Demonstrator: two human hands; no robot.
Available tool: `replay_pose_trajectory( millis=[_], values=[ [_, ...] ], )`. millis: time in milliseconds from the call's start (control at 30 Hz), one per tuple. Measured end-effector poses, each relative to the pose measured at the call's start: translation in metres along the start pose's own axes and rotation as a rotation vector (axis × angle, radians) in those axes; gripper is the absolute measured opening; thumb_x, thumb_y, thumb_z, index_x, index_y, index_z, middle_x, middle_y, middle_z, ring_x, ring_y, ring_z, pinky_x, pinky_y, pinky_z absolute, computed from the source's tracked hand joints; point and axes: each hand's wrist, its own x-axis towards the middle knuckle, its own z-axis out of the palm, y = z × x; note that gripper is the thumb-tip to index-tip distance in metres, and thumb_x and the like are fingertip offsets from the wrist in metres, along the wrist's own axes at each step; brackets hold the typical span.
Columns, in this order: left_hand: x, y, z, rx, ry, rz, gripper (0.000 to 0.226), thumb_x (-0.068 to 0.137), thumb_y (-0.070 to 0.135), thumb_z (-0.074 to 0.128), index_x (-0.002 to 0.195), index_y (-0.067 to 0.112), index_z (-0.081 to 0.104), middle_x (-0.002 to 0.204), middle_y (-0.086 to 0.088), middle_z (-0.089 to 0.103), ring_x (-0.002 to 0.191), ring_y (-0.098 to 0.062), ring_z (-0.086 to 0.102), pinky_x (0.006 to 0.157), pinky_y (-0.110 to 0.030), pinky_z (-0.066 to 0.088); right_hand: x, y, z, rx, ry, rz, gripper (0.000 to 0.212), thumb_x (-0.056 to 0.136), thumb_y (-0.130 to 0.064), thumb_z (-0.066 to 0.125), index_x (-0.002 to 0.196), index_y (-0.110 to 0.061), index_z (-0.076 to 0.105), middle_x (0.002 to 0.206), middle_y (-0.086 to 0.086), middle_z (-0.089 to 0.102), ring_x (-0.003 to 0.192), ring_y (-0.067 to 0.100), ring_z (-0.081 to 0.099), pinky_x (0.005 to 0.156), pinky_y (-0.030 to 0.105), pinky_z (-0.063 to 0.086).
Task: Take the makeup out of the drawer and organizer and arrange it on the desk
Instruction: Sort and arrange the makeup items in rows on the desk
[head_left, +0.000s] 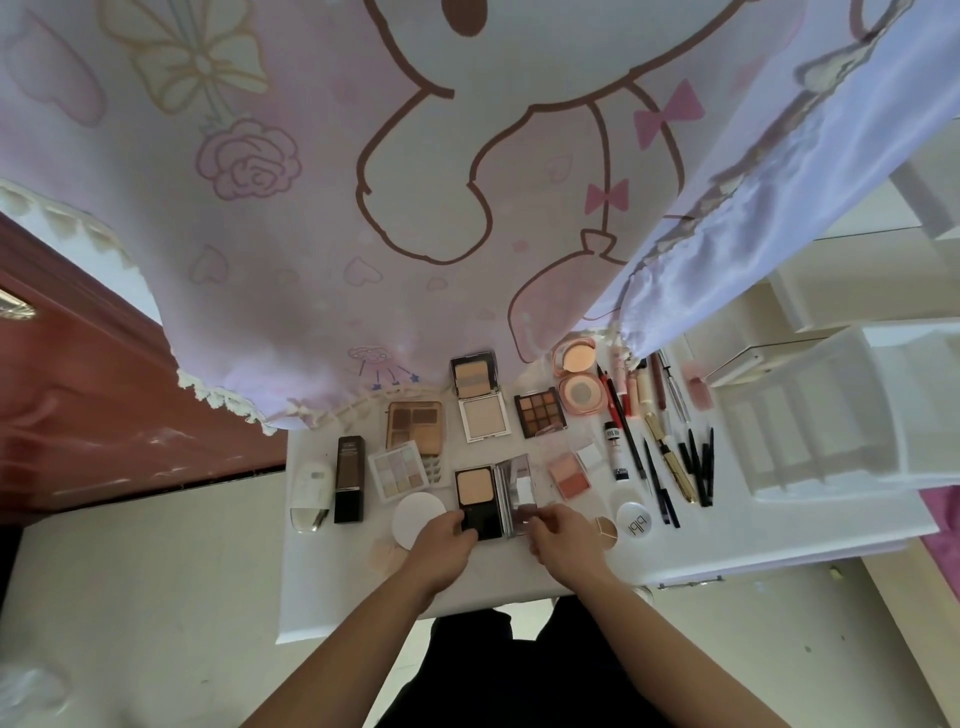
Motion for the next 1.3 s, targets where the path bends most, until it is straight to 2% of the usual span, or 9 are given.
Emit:
replay_pose_trajectory(
  millis=[100,267,433,600,833,933,1033,1200,1300],
  values=[
    [0.001,-0.003,-0.006,0.083,0.058,0.014,0.03,0.096,0.022,0.052,0.121,0.015,0.067,0.121,-0.002,0.066,0.113,-0.022,0.059,0.096,-0.03,0.044,-0.007,-0.012,-0.007,-0.161,0.05,-0.01,0.025,0.094,-0.033,0.057,0.114,-0.02,0.066,0.105,-0.004,0.07,0.096,0.016,0.063,0.082,0.03,0.046],
    [-0.003,-0.008,-0.035,0.053,0.336,0.041,0.025,0.096,0.021,0.052,0.116,0.02,0.067,0.115,0.004,0.065,0.105,-0.017,0.059,0.093,-0.031,0.047,-0.011,-0.034,-0.009,-0.276,0.204,-0.156,0.035,0.096,-0.035,0.055,0.127,-0.022,0.049,0.12,0.0,0.052,0.09,0.016,0.057,0.076,0.031,0.04],
    [-0.006,-0.025,-0.066,-0.154,0.434,-0.069,0.034,0.095,0.014,0.05,0.128,0.014,0.058,0.125,-0.004,0.06,0.115,-0.025,0.056,0.093,-0.035,0.044,0.005,-0.072,0.022,-0.229,-0.007,-0.299,0.028,0.097,-0.028,0.054,0.124,-0.023,0.06,0.11,-0.003,0.065,0.094,0.014,0.061,0.087,0.031,0.05],
    [-0.009,-0.041,-0.076,-0.435,0.351,-0.143,0.043,0.094,0.007,0.048,0.136,0.017,0.053,0.132,-0.002,0.058,0.111,-0.019,0.057,0.095,-0.042,0.05,0.024,-0.101,0.066,-0.251,-0.252,-0.202,0.04,0.098,-0.032,0.052,0.134,-0.015,0.055,0.124,0.007,0.065,0.113,0.022,0.059,0.089,0.026,0.045],
    [-0.011,-0.027,-0.08,-0.857,0.274,-0.141,0.023,0.099,0.01,0.052,0.118,0.019,0.06,0.112,0.001,0.067,0.099,-0.008,0.062,0.082,-0.037,0.053,0.038,-0.114,0.092,-0.238,-0.168,-0.231,0.029,0.096,-0.034,0.056,0.12,-0.02,0.066,0.115,0.001,0.07,0.105,0.019,0.064,0.079,0.024,0.044],
    [-0.01,-0.027,-0.086,-0.858,0.335,-0.144,0.029,0.1,0.019,0.053,0.128,0.014,0.059,0.119,-0.008,0.066,0.111,-0.017,0.061,0.088,-0.041,0.053,0.033,-0.122,0.082,-0.164,-0.148,-0.279,0.025,0.097,-0.031,0.056,0.118,-0.022,0.068,0.111,-0.001,0.069,0.096,0.014,0.063,0.081,0.021,0.045],
    [-0.019,-0.013,-0.094,-0.814,0.337,-0.044,0.028,0.101,0.029,0.05,0.12,0.015,0.066,0.105,-0.008,0.07,0.104,-0.022,0.064,0.093,-0.043,0.053,0.021,-0.131,0.064,-0.034,-0.161,-0.348,0.019,0.098,-0.03,0.056,0.111,-0.024,0.069,0.106,-0.002,0.066,0.094,0.012,0.064,0.085,0.026,0.053],
    [-0.037,0.026,-0.108,-0.897,0.186,0.084,0.043,0.098,0.044,0.048,0.109,0.009,0.072,0.096,-0.018,0.071,0.085,-0.024,0.067,0.079,-0.041,0.054,-0.01,-0.142,0.023,0.33,-0.22,-0.326,0.017,0.1,-0.021,0.056,0.111,-0.023,0.069,0.098,-0.003,0.072,0.077,0.0,0.066,0.065,0.013,0.051],
    [-0.046,0.049,-0.114,-0.95,-0.03,0.103,0.052,0.096,0.053,0.045,0.117,0.012,0.068,0.102,-0.015,0.071,0.086,-0.022,0.064,0.074,-0.035,0.048,-0.02,-0.143,0.007,0.325,-0.205,-0.405,0.019,0.099,-0.02,0.058,0.112,-0.026,0.071,0.097,-0.005,0.073,0.081,0.003,0.065,0.07,0.017,0.051]
  ],
)
